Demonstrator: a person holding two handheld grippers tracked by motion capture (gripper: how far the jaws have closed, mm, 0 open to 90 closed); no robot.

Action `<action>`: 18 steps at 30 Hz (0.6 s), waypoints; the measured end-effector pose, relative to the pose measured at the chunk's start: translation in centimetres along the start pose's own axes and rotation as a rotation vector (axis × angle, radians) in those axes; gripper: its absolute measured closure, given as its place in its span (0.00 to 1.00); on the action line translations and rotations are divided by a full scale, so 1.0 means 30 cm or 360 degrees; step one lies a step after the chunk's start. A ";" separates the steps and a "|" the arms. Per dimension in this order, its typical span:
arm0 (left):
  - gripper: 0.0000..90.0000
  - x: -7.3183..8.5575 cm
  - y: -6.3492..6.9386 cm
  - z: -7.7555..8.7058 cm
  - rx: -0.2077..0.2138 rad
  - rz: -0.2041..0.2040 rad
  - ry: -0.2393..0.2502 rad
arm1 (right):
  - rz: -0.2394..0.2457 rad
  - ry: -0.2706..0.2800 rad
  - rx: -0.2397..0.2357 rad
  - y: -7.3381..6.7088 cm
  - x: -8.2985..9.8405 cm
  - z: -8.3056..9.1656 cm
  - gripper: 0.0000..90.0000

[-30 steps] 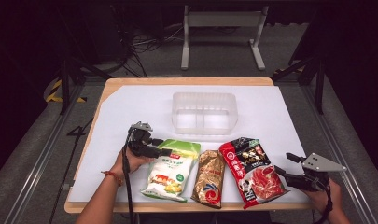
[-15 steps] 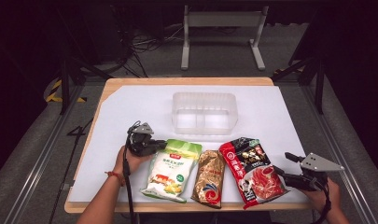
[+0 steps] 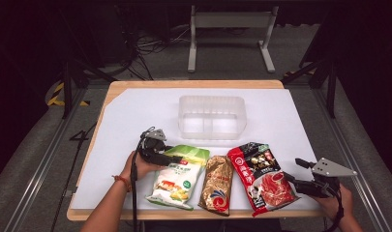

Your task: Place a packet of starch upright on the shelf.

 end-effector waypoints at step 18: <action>0.97 0.015 -0.001 0.013 -0.0156 -0.0043 0.0028 | -0.0025 0.0015 -0.0005 0.006 -0.014 -0.002 0.34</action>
Point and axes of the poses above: each handheld gripper's, and its own axes: z roughly backward along the jaws, x roughly out of its underside, y roughly to its right, the point moved 10 cm from there along -z, roughly forward along the jaws, and after that the axes turned 6 degrees about x, right-handed, at the moved point
